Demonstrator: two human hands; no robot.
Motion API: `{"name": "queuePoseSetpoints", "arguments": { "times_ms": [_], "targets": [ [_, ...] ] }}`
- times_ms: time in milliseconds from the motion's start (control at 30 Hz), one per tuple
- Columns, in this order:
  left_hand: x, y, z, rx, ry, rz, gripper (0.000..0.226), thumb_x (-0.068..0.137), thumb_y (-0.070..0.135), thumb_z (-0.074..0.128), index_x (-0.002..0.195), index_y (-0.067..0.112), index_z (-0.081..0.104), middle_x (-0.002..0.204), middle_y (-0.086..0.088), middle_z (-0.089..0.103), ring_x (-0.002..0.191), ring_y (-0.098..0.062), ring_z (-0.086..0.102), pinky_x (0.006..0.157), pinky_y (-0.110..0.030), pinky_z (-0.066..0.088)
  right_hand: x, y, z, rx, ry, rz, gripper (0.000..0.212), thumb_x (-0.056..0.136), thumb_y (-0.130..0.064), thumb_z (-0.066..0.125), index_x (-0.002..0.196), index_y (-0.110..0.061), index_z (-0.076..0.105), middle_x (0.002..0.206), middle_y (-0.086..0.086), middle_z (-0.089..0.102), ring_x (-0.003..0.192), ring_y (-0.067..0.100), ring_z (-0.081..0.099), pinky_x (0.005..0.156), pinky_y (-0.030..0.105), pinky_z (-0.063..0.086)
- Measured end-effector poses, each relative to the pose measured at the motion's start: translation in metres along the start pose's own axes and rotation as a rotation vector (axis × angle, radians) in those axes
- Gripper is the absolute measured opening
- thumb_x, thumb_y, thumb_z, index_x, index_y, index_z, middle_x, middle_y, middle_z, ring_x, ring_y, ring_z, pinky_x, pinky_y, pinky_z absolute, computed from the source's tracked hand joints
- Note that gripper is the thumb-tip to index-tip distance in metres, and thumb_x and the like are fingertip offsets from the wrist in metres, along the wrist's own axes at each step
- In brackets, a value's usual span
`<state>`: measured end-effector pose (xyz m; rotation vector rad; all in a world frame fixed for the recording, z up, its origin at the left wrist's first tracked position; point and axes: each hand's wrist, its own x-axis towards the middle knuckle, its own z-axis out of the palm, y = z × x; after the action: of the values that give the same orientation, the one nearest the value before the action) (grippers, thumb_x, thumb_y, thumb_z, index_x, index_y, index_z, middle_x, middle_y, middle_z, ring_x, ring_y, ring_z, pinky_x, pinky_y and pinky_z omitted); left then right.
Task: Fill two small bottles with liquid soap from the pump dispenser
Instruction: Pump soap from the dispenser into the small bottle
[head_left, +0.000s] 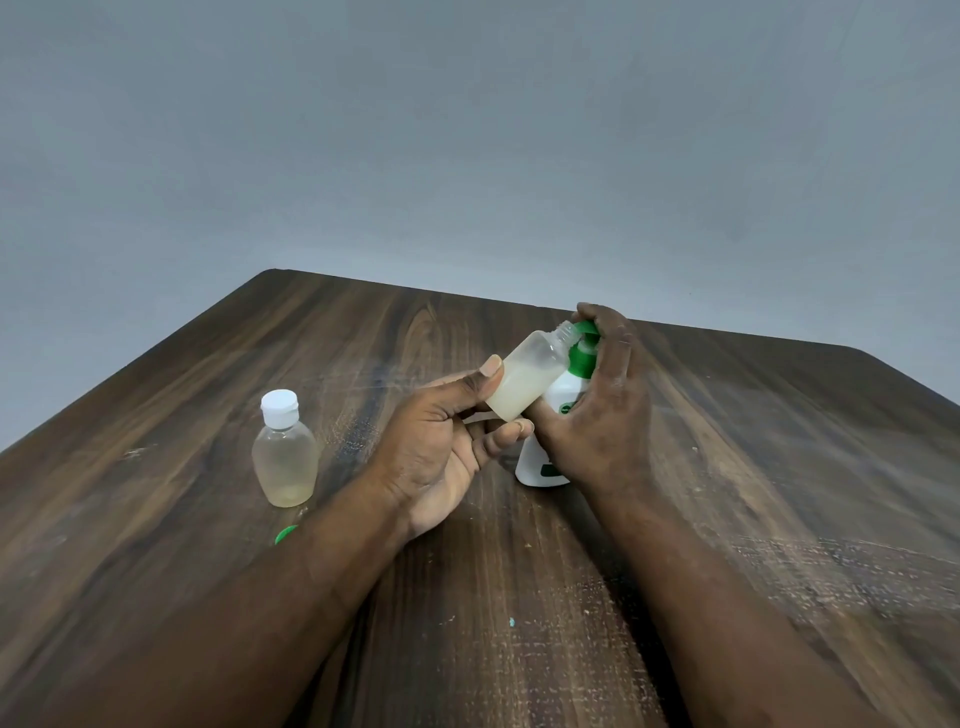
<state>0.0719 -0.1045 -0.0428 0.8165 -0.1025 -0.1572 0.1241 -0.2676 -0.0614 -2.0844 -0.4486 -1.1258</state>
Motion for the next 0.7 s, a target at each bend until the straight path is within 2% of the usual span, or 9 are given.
{"name": "queuePoseSetpoints", "arguments": {
  "times_ms": [67,167,233,333,433,567,700],
  "targets": [
    [-0.0001,-0.0001,0.0002,0.0,0.004,-0.003,0.039,0.086,0.024,0.069,0.107,-0.009,0.069,0.088,-0.018,0.072,0.063,-0.023,0.066,0.051,-0.019,0.055,0.0005,0.0005,0.0013,-0.01,0.001,-0.007,0.08,0.073,-0.04,0.077,0.142,-0.013,0.047,0.133,0.004,0.058,0.113,0.018,0.061,0.09,0.02,0.049],
    [-0.0008,0.0005,-0.0005,0.018,0.024,-0.007,0.037,0.083,0.026,0.07,0.102,-0.005,0.069,0.082,-0.015,0.073,0.062,-0.022,0.067,0.05,-0.019,0.055,-0.0003,0.0026,0.0025,-0.03,-0.001,-0.004,0.073,0.073,-0.036,0.077,0.136,-0.014,0.05,0.125,0.005,0.061,0.105,0.016,0.061,0.084,0.009,0.042],
    [-0.0019,0.0009,-0.0003,0.022,0.023,-0.005,0.036,0.083,0.026,0.071,0.101,-0.005,0.07,0.083,-0.015,0.072,0.062,-0.022,0.067,0.05,-0.019,0.055,-0.0005,0.0034,0.002,-0.03,0.0,0.003,0.072,0.072,-0.033,0.079,0.136,-0.014,0.051,0.125,0.004,0.061,0.104,0.016,0.062,0.082,0.007,0.041],
    [-0.0016,0.0014,0.0001,0.018,0.023,-0.002,0.036,0.084,0.025,0.07,0.101,-0.006,0.07,0.084,-0.016,0.072,0.063,-0.023,0.067,0.051,-0.019,0.056,-0.0004,0.0025,0.0017,-0.016,-0.002,0.008,0.077,0.073,-0.036,0.08,0.14,-0.014,0.049,0.131,0.003,0.059,0.11,0.015,0.061,0.085,0.019,0.049],
    [-0.0003,0.0017,0.0005,0.001,0.013,-0.001,0.037,0.09,0.023,0.069,0.109,-0.009,0.068,0.088,-0.017,0.071,0.064,-0.024,0.067,0.051,-0.02,0.056,0.0002,0.0,0.0006,-0.001,-0.002,0.01,0.084,0.072,-0.042,0.077,0.145,-0.013,0.046,0.136,0.002,0.057,0.113,0.014,0.059,0.088,0.02,0.051],
    [-0.0005,0.0005,0.0013,-0.002,0.007,-0.002,0.03,0.092,0.021,0.067,0.102,-0.007,0.069,0.086,-0.017,0.072,0.064,-0.023,0.067,0.051,-0.02,0.056,-0.0002,-0.0005,-0.0004,0.003,-0.012,0.009,0.083,0.071,-0.043,0.073,0.144,-0.016,0.044,0.135,0.003,0.057,0.112,0.018,0.061,0.086,0.025,0.053],
    [-0.001,0.0002,-0.0001,0.011,0.017,-0.008,0.033,0.086,0.025,0.07,0.101,-0.005,0.07,0.086,-0.016,0.071,0.063,-0.023,0.066,0.05,-0.02,0.055,-0.0005,0.002,0.0007,-0.01,-0.006,0.004,0.072,0.072,-0.038,0.074,0.135,-0.015,0.05,0.124,0.002,0.059,0.102,0.016,0.061,0.081,0.006,0.04]
  ]
}}
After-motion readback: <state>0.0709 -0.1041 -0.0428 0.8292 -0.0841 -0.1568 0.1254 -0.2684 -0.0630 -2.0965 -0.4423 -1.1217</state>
